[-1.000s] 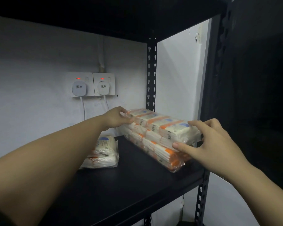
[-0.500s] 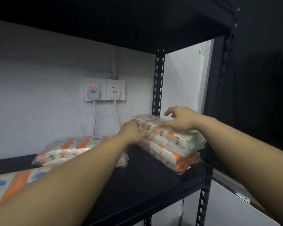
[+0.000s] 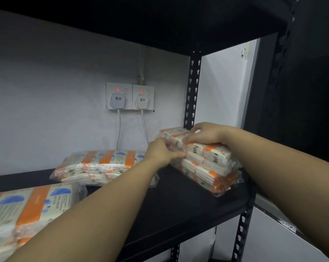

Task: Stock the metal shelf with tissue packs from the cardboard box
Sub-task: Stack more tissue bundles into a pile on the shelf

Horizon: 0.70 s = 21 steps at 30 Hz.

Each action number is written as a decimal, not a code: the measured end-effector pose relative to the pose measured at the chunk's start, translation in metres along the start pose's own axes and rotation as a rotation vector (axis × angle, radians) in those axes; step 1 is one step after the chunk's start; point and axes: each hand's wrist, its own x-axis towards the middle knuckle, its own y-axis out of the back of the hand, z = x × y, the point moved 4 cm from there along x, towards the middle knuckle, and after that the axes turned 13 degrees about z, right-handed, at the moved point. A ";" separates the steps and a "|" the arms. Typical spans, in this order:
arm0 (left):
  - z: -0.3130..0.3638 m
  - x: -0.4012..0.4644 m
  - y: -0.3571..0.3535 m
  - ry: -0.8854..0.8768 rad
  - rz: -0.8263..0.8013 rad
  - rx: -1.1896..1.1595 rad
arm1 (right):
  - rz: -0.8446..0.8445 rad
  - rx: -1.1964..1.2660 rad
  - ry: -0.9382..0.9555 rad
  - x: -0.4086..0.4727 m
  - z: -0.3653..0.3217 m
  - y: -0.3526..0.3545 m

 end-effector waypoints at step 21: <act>0.007 0.007 -0.007 -0.049 0.080 0.026 | 0.039 0.065 -0.031 -0.050 0.028 0.012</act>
